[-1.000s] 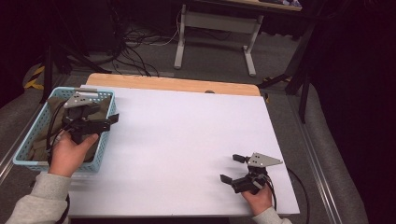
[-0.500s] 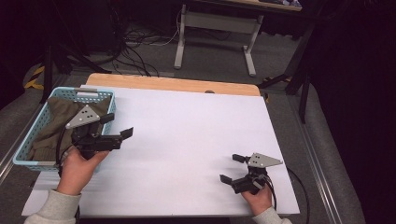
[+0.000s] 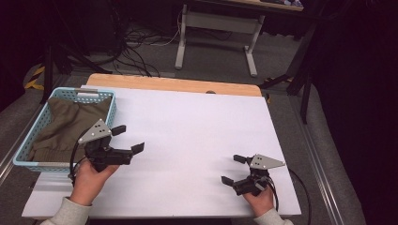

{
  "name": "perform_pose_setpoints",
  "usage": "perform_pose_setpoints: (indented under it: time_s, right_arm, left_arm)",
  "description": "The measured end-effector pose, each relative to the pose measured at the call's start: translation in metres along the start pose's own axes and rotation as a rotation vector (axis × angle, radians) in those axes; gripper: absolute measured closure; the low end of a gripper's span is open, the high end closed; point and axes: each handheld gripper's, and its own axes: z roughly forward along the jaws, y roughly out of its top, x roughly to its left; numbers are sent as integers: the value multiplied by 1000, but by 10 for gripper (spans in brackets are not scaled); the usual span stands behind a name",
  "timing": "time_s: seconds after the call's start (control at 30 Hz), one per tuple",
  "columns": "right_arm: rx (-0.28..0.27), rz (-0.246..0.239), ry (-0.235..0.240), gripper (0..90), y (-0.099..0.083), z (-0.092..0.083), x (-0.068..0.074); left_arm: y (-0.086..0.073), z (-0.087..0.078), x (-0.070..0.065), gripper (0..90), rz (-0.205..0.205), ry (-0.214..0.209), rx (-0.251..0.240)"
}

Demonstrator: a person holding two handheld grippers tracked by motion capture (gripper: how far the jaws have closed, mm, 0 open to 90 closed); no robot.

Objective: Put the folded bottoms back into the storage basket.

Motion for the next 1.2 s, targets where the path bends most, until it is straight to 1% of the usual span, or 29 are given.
perform_pose_setpoints:
  time_s: [0.07, 0.1, 0.13, 0.17, 0.23, 0.27, 0.3, 0.37, 0.5, 0.6, 0.63, 0.67, 0.8, 0.87, 0.93, 0.97, 1.03, 1.1, 1.2]
  right_arm:
    - [0, -1, 1, 7, 0, 0, 0]
    - [-4, -4, 4, 7, 0, 0, 0]
    - [-5, -4, 5, 7, 0, 0, 0]
    - [-6, -4, 6, 7, 0, -1, 0]
    - [-9, -4, 7, 7, 0, -1, 0]
    - [-11, -6, 9, 7, 0, -1, 0]
    - [-12, -6, 10, 7, 0, -1, 0]
    - [-14, -8, 11, 7, 0, -1, 0]
    - [-16, -8, 13, 7, 0, -1, 1]
    - [-16, -9, 14, 7, 0, -1, 1]
    - [-17, -9, 16, 7, 0, -1, 1]
    - [-17, -11, 16, 7, 0, -1, 1]
    - [-17, -11, 17, 7, 0, -1, 1]
    - [-17, -11, 18, 7, 0, -1, 1]
    - [-18, -13, 19, 7, 0, -1, 1]
    - [-18, -12, 20, 7, 0, -1, 1]
    - [-18, -11, 20, 7, 0, -1, 1]
    - [-20, -12, 21, 7, 0, -1, 1]
    - [-21, -11, 23, 7, 0, -1, 1]
  left_arm:
    - [-2, 1, -1, 56, 2, -2, -2]
    - [-6, 4, -4, 51, 9, -6, -10]
    - [-6, 4, -4, 51, 9, -6, -10]
    - [-10, 6, -6, 51, 8, -17, -20]
    - [-12, 7, -7, 49, 13, -18, -26]
    - [-17, 10, -11, 49, 24, -17, -37]
    - [-19, 11, -12, 48, 27, -19, -44]
    - [-23, 13, -14, 48, 29, -26, -52]
    - [-31, 18, -17, 40, 47, -32, -70]
    - [-34, 20, -17, 34, 50, -41, -72]
    - [-37, 22, -18, 34, 62, -46, -74]
    - [-37, 22, -18, 33, 62, -46, -74]
    - [-46, 27, -17, 26, 68, -50, -68]
    - [-50, 28, -17, 27, 71, -40, -71]
    - [-53, 31, -15, 26, 81, -44, -59]
    - [-55, 32, -14, 24, 77, -41, -55]
    - [-56, 32, -13, 24, 75, -43, -46]
    - [-56, 32, -14, 24, 84, -47, -53]
    - [-58, 36, -16, 23, 106, -40, -20]
